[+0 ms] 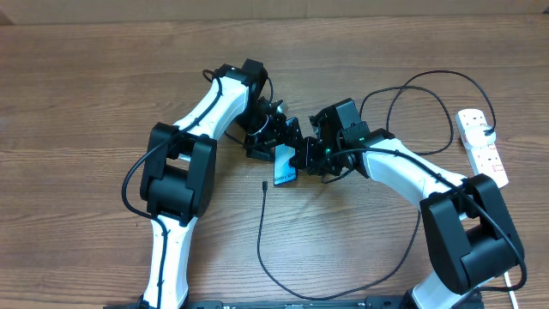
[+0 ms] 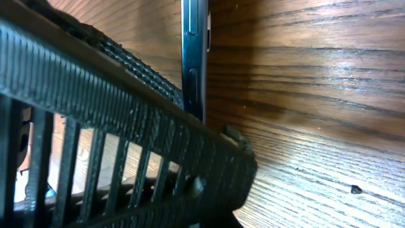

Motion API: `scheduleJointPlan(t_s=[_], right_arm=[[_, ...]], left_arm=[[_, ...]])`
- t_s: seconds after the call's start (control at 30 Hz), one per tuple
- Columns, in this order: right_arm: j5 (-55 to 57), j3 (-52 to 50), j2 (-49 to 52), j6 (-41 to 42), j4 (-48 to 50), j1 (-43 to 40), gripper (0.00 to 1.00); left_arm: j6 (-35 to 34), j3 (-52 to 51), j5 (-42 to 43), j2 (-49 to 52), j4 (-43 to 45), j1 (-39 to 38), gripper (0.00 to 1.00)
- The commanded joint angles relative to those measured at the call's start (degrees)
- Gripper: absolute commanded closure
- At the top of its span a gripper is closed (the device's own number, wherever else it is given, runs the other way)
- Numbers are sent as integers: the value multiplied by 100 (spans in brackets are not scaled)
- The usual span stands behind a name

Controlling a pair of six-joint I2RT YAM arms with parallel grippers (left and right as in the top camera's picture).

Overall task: Plug charger to phone and switch on socket
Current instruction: 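Release the phone with the left gripper and pull it back left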

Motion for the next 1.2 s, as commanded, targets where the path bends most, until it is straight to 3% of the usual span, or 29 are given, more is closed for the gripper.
scheduleJointPlan(t_s=[0.0,0.3,1.17], right_arm=[[-199,87,-39,-15,140,24,96],[205,87,-39,-15,-251,28,96],[476,87,-39,-20,-199,168,96]], left_arm=[[116,90,363,44,-48,-162,7],[133,90,358,44,-133,0,0],[131,90,-50,44,-260,468,0]])
